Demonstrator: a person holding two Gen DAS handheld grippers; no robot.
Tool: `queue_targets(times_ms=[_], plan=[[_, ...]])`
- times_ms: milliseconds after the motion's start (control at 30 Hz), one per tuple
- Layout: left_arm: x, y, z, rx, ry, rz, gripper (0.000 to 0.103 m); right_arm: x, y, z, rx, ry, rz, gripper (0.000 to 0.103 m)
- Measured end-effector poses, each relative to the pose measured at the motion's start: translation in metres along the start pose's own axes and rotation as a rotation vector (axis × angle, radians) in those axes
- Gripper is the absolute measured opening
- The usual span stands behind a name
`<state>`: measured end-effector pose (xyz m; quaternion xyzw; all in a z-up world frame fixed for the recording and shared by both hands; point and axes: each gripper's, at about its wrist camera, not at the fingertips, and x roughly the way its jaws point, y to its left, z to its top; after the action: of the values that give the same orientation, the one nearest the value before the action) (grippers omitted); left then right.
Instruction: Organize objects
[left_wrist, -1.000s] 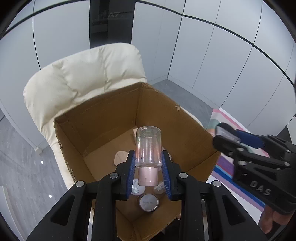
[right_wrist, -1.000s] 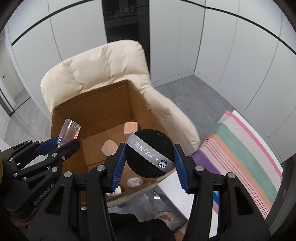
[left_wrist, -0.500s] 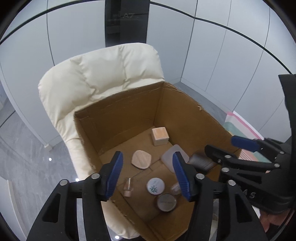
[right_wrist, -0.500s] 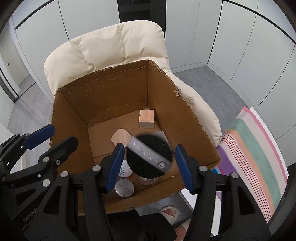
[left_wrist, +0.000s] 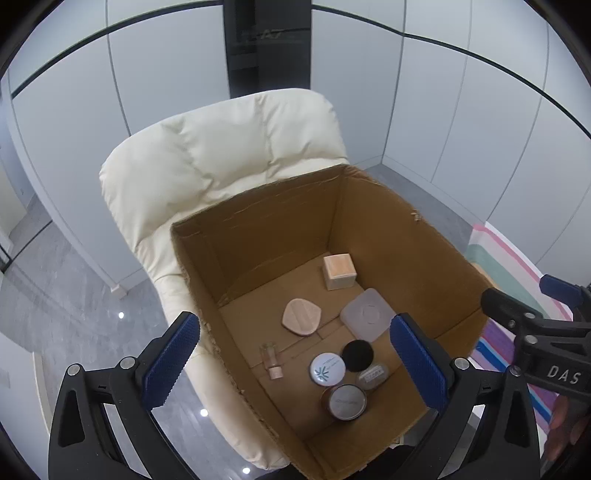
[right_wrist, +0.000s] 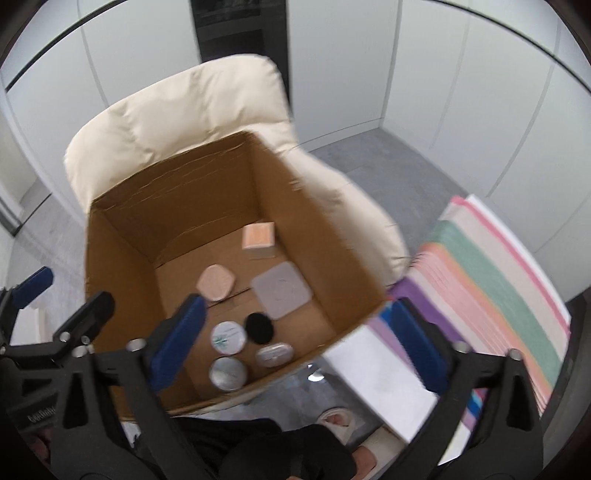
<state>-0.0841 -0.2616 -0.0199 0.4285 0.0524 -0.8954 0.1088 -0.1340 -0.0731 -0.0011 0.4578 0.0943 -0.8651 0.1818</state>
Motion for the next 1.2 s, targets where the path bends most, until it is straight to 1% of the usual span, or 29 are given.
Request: queue_targets(times_ms=[167, 300, 533, 700, 800, 1033, 1200], plan=[[-0.008, -0.018, 0.004, 0.023, -0.016, -0.007, 0.103, -0.015, -0.023, -0.002, 0.023, -0.020, -0.019, 0.103], [-0.014, -0.037, 0.010, 0.044, -0.031, -0.030, 0.103, -0.029, -0.046, -0.004, 0.054, -0.041, -0.028, 0.103], [-0.024, -0.078, 0.018, 0.091, -0.056, -0.065, 0.103, -0.053, -0.083, -0.013, 0.083, -0.086, -0.072, 0.103], [-0.032, -0.107, 0.022, 0.143, -0.074, -0.087, 0.103, -0.071, -0.119, -0.020, 0.146, -0.102, -0.086, 0.103], [-0.036, -0.127, 0.025, 0.168, -0.072, -0.106, 0.103, -0.083, -0.138, -0.022, 0.167, -0.120, -0.113, 0.103], [-0.043, -0.176, 0.026, 0.224, -0.071, -0.166, 0.103, -0.099, -0.180, -0.038, 0.225, -0.117, -0.152, 0.103], [-0.056, -0.202, 0.018, 0.248, -0.071, -0.208, 0.103, -0.115, -0.205, -0.055, 0.257, -0.118, -0.197, 0.103]])
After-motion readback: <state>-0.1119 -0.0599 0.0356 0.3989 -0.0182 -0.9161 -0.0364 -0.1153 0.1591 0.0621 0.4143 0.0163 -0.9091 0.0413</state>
